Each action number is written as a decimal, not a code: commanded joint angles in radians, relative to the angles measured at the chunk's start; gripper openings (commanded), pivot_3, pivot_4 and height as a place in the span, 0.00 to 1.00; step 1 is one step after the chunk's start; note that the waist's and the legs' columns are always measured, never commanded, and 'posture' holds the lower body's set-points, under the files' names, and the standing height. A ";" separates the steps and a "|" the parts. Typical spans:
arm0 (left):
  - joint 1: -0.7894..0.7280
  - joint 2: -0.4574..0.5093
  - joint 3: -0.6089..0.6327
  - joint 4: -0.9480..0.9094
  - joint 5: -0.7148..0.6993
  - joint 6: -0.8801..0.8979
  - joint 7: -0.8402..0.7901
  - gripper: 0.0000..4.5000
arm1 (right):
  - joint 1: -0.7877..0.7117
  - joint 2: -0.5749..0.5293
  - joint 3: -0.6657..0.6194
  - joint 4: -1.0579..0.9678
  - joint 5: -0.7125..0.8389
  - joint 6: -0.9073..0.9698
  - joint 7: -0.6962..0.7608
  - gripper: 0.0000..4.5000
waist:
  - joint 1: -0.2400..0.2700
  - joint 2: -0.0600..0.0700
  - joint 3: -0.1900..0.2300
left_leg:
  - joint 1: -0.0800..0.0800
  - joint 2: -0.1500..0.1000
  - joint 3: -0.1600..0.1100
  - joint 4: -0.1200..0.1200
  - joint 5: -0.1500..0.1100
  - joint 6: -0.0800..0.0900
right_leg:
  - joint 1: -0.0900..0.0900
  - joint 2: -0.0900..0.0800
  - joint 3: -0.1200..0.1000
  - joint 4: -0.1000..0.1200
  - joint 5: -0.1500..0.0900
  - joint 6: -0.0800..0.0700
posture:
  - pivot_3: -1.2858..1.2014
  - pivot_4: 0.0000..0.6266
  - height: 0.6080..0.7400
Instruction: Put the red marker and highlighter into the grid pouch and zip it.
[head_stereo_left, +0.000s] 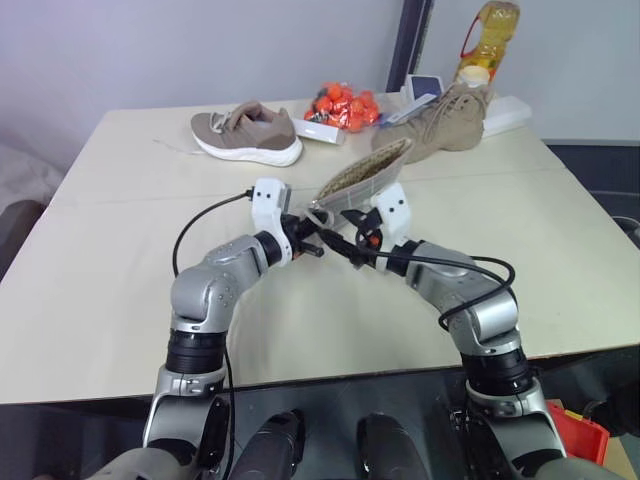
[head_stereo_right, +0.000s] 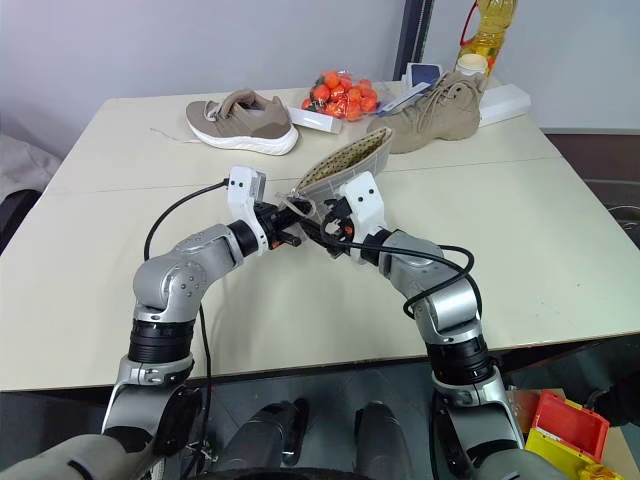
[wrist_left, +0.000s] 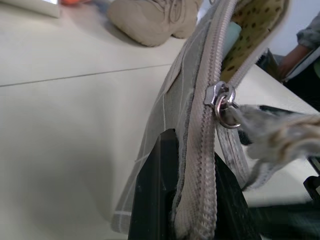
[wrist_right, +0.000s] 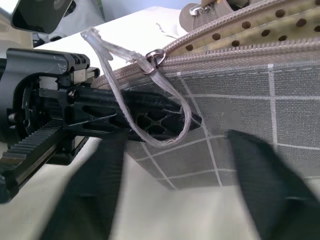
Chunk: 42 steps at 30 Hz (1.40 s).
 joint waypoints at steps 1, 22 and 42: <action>-0.007 -0.005 0.010 -0.048 -0.030 -0.007 0.003 0.00 | -0.032 0.006 -0.005 -0.021 0.013 -0.018 0.001 0.20 | 0.001 0.000 0.000 | 0.000 0.000 0.000 0.000 0.000 0.000 | 0.000 0.000 0.000 0.000 0.000 0.000 | 0.52 0.24 1.00; 0.064 0.245 -0.156 0.092 0.275 -0.490 -0.142 0.00 | -0.055 -0.291 -0.265 -0.018 0.036 -0.013 -0.010 0.01 | 0.002 0.000 0.000 | 0.000 0.000 0.001 0.000 0.000 0.000 | 0.000 -0.002 0.000 -0.001 0.000 0.000 | 0.52 0.24 1.00; 0.420 0.324 0.037 -0.090 0.134 -0.399 -0.191 1.00 | 0.218 -0.436 -0.262 0.025 0.043 -0.112 0.166 0.89 | 0.005 0.000 0.000 | -0.001 0.000 0.001 0.000 -0.001 0.002 | 0.001 -0.003 0.001 -0.004 0.000 0.000 | 0.52 0.24 1.00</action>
